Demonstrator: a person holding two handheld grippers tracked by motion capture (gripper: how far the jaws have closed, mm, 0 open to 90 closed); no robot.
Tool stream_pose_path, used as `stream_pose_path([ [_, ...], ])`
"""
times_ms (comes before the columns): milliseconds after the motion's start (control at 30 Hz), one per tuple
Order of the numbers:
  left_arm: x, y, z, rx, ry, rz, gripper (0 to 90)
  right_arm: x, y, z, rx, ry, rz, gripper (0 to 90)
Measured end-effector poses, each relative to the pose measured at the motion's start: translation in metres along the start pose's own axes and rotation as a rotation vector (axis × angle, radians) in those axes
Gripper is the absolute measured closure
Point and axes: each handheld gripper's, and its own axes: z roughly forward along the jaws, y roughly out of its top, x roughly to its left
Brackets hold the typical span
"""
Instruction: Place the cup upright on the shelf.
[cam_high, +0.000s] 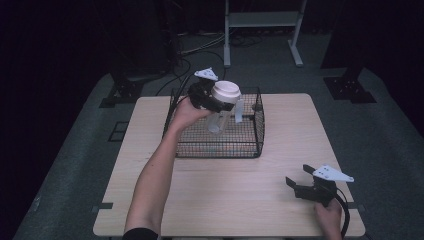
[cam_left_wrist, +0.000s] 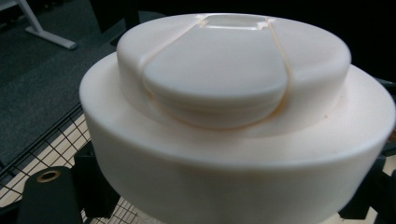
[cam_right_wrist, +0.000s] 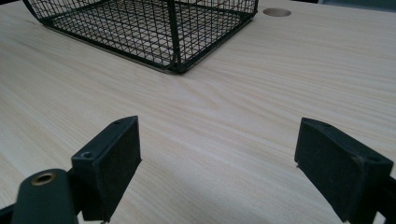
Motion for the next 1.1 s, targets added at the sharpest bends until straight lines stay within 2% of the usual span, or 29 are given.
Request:
stream_pose_path([
  [200, 0.005, -0.008, 0.015, -0.003, 0.009, -0.013, 15.0, 0.000, 0.000, 0.000, -0.003, 0.002, 0.001, 13.5],
  [367, 0.011, -0.017, 0.027, 0.023, 0.025, -0.020, 15.0, -0.001, 0.000, -0.001, -0.008, 0.004, 0.000, 13.5],
  [567, 0.018, -0.031, 0.038, 0.010, 0.005, -0.051, 15.0, -0.001, 0.000, -0.001, -0.008, 0.005, 0.002, 13.5],
  [700, 0.021, -0.036, 0.047, 0.016, 0.016, -0.067, 14.9, 0.000, 0.000, -0.001, -0.008, 0.006, 0.004, 13.5],
  [833, 0.023, -0.042, 0.053, 0.015, 0.006, -0.080, 14.9, -0.001, 0.000, -0.001, -0.008, 0.006, 0.001, 13.5],
  [967, 0.025, -0.050, 0.056, 0.046, 0.005, -0.076, 14.9, 0.000, 0.000, -0.001, -0.010, 0.007, 0.004, 13.5],
  [1000, 0.025, -0.051, 0.054, 0.023, 0.006, -0.083, 14.9, -0.001, 0.000, -0.001, -0.010, 0.007, 0.001, 13.5],
  [1100, 0.026, -0.054, 0.051, 0.025, 0.011, -0.079, 14.9, -0.001, 0.000, -0.001, -0.010, 0.008, 0.001, 13.5],
])
